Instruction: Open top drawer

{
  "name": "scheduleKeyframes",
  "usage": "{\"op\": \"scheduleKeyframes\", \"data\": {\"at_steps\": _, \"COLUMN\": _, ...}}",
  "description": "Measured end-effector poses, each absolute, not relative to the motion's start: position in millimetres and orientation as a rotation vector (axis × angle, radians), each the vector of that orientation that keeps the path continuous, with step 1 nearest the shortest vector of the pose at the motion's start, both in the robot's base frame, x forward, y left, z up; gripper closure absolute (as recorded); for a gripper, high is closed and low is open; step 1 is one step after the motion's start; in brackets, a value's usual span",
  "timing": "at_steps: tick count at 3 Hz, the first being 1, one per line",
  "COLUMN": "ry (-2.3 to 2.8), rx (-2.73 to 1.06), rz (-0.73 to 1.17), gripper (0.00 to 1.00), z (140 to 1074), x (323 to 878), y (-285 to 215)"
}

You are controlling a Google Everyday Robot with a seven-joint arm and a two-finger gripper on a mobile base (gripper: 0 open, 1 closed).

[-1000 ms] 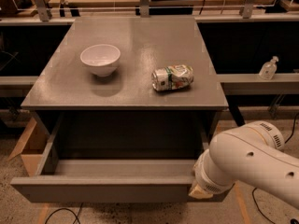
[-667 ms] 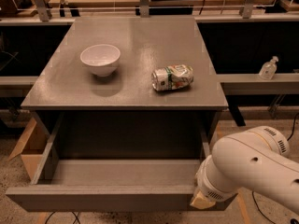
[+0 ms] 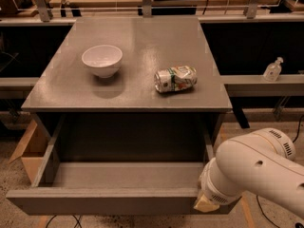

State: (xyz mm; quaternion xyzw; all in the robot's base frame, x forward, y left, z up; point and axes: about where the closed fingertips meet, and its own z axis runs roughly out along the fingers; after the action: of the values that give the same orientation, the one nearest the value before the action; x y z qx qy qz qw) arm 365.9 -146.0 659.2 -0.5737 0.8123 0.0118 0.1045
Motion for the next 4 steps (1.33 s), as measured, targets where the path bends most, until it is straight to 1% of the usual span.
{"op": "scheduleKeyframes", "data": {"at_steps": 2, "ry": 2.392, "rx": -1.691, "rz": 0.026, "gripper": 0.12, "z": 661.5, "x": 365.4, "y": -146.4}}
{"op": "scheduleKeyframes", "data": {"at_steps": 3, "ry": 2.368, "rx": -1.69, "rz": 0.006, "gripper": 0.0, "z": 672.0, "x": 363.7, "y": -150.0}}
{"op": "scheduleKeyframes", "data": {"at_steps": 4, "ry": 2.335, "rx": -1.666, "rz": -0.038, "gripper": 0.0, "z": 693.7, "x": 361.9, "y": -158.6}}
